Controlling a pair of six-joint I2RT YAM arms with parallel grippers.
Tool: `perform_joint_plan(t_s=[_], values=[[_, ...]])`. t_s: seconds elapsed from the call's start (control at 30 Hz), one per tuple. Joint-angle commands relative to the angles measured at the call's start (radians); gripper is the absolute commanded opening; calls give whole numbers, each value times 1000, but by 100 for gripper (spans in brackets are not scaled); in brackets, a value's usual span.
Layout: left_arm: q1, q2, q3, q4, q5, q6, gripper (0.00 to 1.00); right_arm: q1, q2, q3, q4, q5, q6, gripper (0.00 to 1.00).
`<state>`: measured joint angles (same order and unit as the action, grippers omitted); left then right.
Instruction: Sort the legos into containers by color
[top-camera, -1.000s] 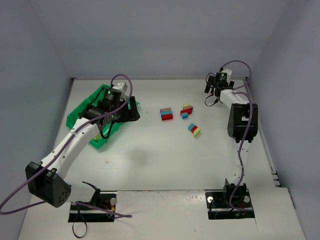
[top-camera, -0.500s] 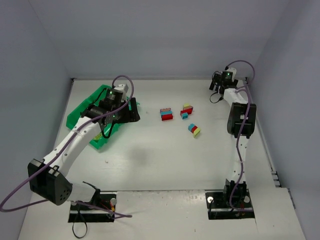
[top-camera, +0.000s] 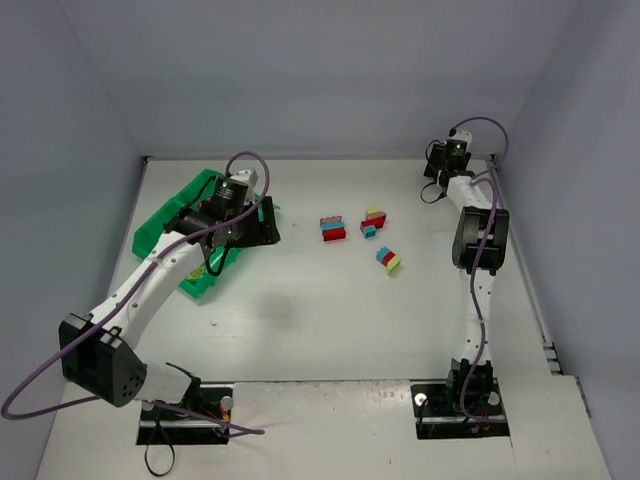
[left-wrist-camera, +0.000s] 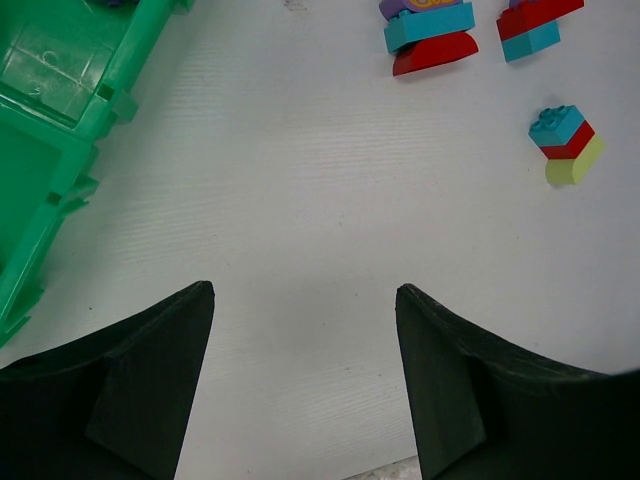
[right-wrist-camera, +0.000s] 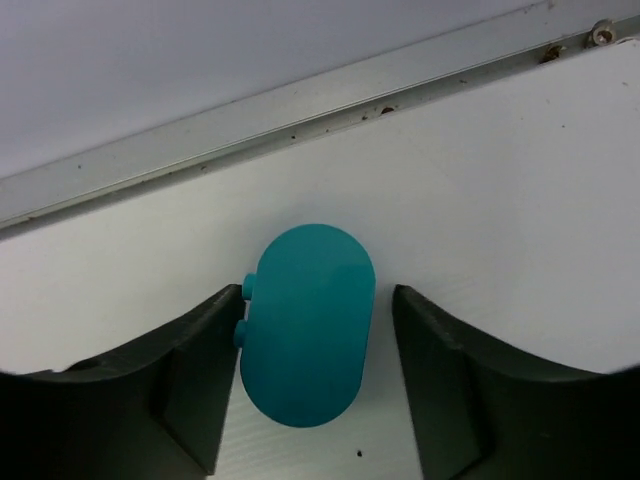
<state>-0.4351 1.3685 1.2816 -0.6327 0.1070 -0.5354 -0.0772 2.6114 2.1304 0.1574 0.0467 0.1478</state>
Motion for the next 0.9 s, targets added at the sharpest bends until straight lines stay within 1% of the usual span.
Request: perform_joint_plan(t_s=[0.0,0.03,0.07,0.13,0.17,0.27,0.3,0.33,0.37,0.4,0.43,0.47,0.5,0.53,0.6,0.63,0.7,0.8,0.83,0.87], values=[[-2,-12,22,8,-9,-3,67,2,21,43,-19,-38,-11,55],[-2,-14,22,10,-9,-3,67,2,21,46,-19,-38,-19,50],[-4,-16,22,7,-9,-3,67,4,19,45,-19,-38,-25,36],[-4,-22,19,5,-13,-3,67,5,3,36,-19,-38,-57,26],[-2,-22,19,7,-13,-2,67,7,-10,11,-16,-38,-71,14],[-4,-22,30,11,-12,0,67,22,-88,-59,10,-38,-140,0],[-4,-20,35,16,-10,0,67,34,-120,-129,17,-38,-174,0],[-4,-19,45,27,-9,-1,67,40,-187,-168,24,-72,-203,0],[-2,-8,67,48,11,-1,67,65,-317,-316,81,-115,-230,0],[-2,-5,67,48,23,-3,67,65,-318,-375,82,-128,-231,0],[1,9,87,60,49,-6,67,71,-417,-433,126,-145,-243,0],[-1,15,97,67,49,-14,70,101,-471,-491,146,-163,-247,0],[2,24,110,73,84,-29,70,112,-516,-545,162,-182,-249,0],[4,30,120,80,103,-35,72,140,-613,-643,174,-226,-254,0],[9,47,153,106,161,-61,73,172,-703,-725,192,-267,-258,0],[10,52,165,116,181,-67,74,189,-787,-798,194,-307,-260,0],[13,66,203,133,217,-90,74,250,-871,-872,208,-332,-254,0],[13,75,254,148,279,-118,75,318,-1069,-996,237,-372,-205,0],[15,75,265,149,307,-123,75,330,-1100,-1026,257,-424,-195,0],[15,73,275,151,319,-129,75,356,-1131,-1059,258,-444,-188,0]])
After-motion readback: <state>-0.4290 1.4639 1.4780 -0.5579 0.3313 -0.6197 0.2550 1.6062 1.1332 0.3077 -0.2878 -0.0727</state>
